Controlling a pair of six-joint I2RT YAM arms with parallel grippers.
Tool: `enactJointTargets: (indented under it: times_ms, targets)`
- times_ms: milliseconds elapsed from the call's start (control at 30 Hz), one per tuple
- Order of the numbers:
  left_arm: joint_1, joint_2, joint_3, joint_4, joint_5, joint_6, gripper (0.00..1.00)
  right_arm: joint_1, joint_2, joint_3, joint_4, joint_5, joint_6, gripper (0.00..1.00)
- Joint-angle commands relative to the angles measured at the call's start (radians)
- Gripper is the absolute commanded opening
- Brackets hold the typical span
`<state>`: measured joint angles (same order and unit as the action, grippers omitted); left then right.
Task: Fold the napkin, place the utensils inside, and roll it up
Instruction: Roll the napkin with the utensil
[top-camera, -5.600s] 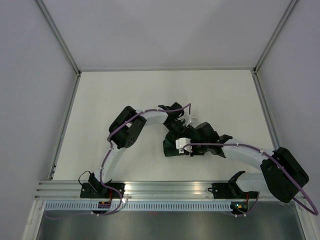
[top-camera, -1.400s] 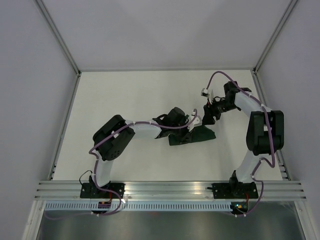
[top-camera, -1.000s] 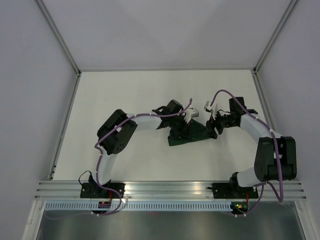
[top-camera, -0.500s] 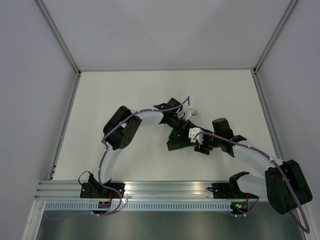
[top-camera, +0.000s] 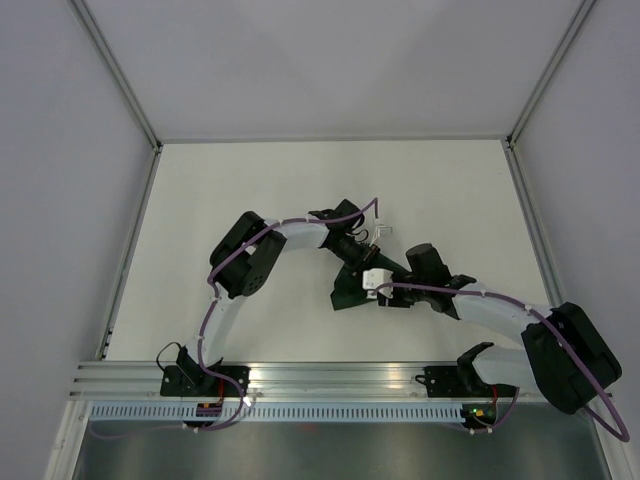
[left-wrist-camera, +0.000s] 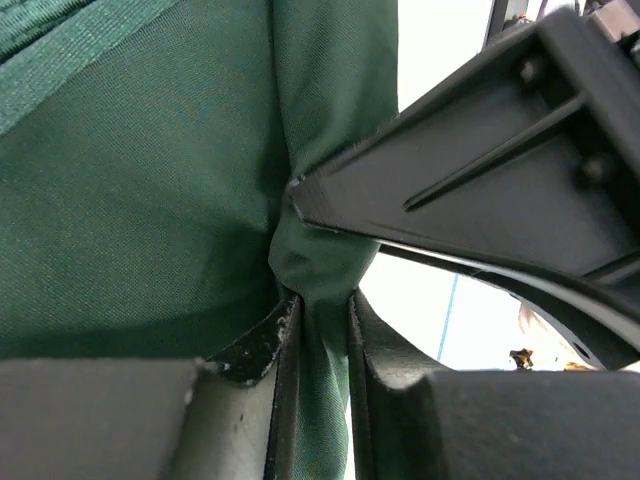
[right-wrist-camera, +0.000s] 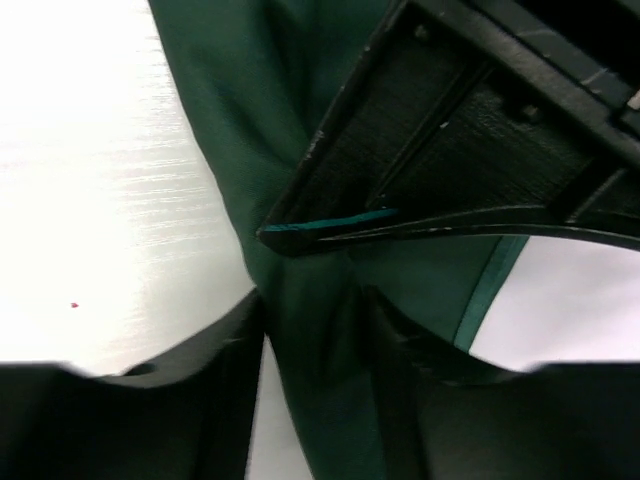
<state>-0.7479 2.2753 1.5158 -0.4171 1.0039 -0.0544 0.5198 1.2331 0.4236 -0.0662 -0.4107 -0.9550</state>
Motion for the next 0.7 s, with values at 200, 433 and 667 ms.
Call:
enactJointTargets:
  times_ms: [200,433,667]
  targets:
    - [-0.007,0.052,-0.04,-0.107,-0.182,0.037,0.31,0.009,0.083,0.029,-0.061,0.016,-0.025,0.24]
    - [-0.005,0.006,-0.048,-0.097,-0.134,0.042,0.31,0.009,0.14,0.089,-0.164,-0.007,-0.034,0.17]
    - [0.007,-0.091,-0.108,0.003,-0.186,-0.011,0.36,0.011,0.169,0.147,-0.222,-0.02,-0.045,0.15]
